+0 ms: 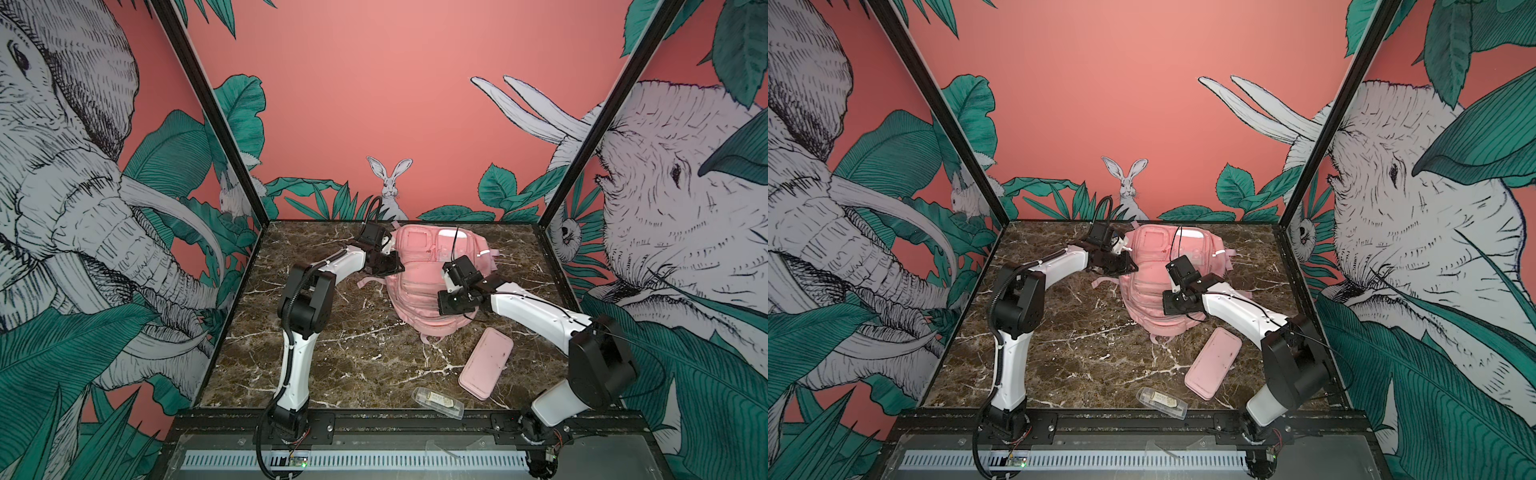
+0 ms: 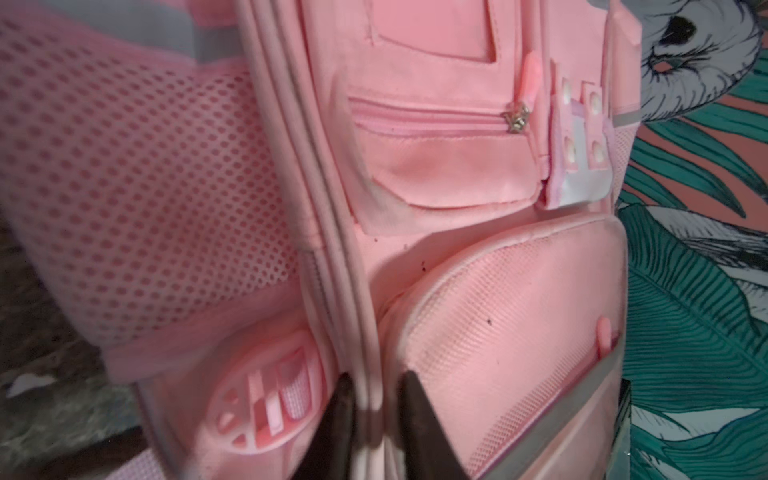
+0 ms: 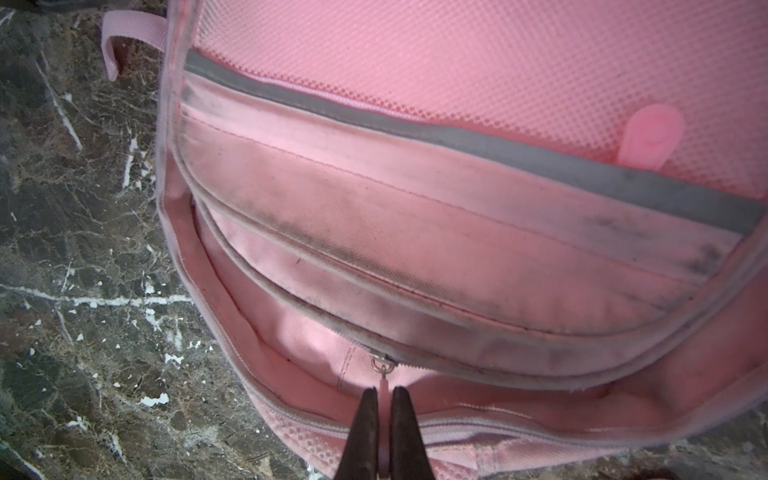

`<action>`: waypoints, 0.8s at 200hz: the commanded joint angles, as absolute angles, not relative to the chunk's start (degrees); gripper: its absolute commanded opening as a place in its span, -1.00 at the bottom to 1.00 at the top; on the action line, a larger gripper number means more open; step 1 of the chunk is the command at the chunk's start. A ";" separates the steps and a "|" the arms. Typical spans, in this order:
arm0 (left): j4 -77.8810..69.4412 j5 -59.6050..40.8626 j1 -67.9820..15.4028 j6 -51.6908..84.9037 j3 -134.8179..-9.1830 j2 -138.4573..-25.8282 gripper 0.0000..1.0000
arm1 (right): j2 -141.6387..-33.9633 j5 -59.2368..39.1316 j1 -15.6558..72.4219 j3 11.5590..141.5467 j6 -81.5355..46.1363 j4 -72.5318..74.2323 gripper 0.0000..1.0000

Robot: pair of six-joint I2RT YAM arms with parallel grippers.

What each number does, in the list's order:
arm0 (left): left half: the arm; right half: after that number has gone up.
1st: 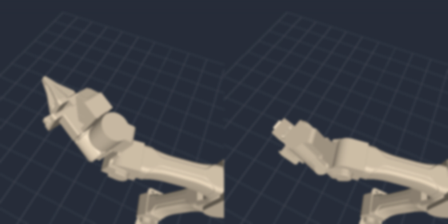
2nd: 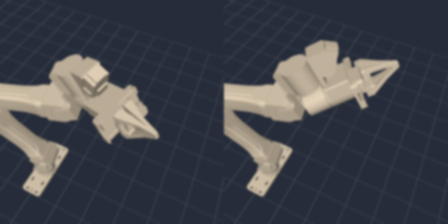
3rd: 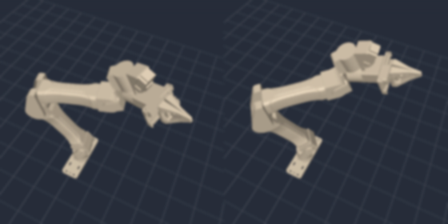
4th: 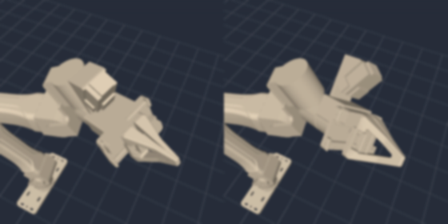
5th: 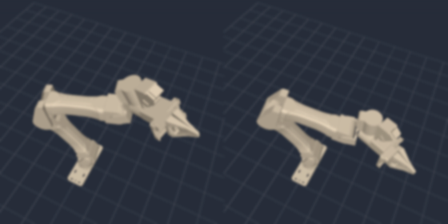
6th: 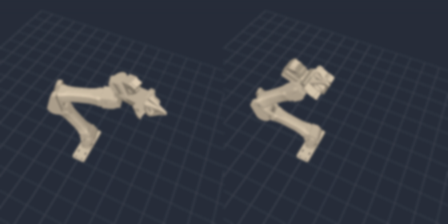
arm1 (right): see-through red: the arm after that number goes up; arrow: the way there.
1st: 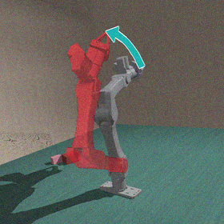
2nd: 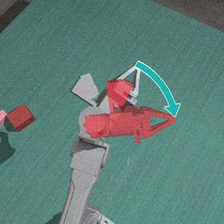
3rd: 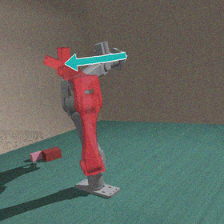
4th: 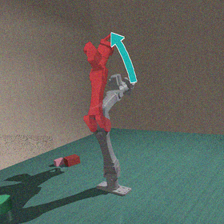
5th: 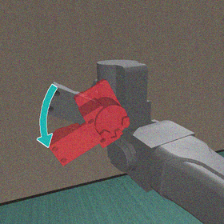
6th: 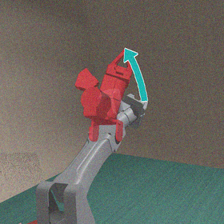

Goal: Pack the student bag

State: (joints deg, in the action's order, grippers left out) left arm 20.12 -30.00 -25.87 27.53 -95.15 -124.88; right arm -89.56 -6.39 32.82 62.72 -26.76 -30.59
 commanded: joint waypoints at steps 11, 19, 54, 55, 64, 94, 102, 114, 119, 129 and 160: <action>14.22 -30.94 -26.10 31.40 -91.33 -122.29 -1.00 | -89.77 -8.31 32.51 62.94 -26.82 -30.47 -1.00; 12.62 -31.06 -26.13 32.61 -90.53 -122.11 -1.00 | -89.99 -9.15 32.76 62.85 -27.28 -29.98 -1.00; 8.75 -30.88 -26.28 36.53 -88.67 -121.75 -1.00 | -91.18 -9.56 36.50 63.92 -29.29 -28.51 -1.00; 8.68 -30.86 -26.28 36.63 -88.63 -121.74 -1.00 | -91.21 -9.57 36.67 63.95 -29.37 -28.41 -1.00; 7.97 -30.61 -26.28 37.07 -88.10 -121.43 -1.00 | -92.44 -9.56 37.83 64.64 -30.08 -27.61 -1.00; 6.80 -29.39 -26.36 37.95 -86.60 -120.11 -1.00 | -97.46 -10.23 40.70 68.73 -31.96 -25.87 -1.00; 6.64 -29.04 -26.37 37.90 -86.25 -119.74 -1.00 | -98.86 -10.73 41.18 70.06 -32.47 -25.27 -1.00; 6.68 -28.38 -26.28 37.82 -85.67 -119.28 -1.00 | -100.92 -11.22 41.72 71.70 -33.25 -24.06 -1.00; 6.64 -28.05 -26.30 37.80 -85.35 -119.03 -1.00 | -101.60 -11.31 41.77 72.59 -33.31 -24.00 -1.00; 6.60 -27.59 -26.07 37.75 -84.74 -118.54 -1.00 | -103.16 -10.80 41.82 73.92 -33.33 -24.35 -1.00; 5.02 -25.56 -24.33 38.37 -79.43 -115.18 -1.00 | -103.61 -8.65 40.67 74.75 -32.81 -25.22 -1.00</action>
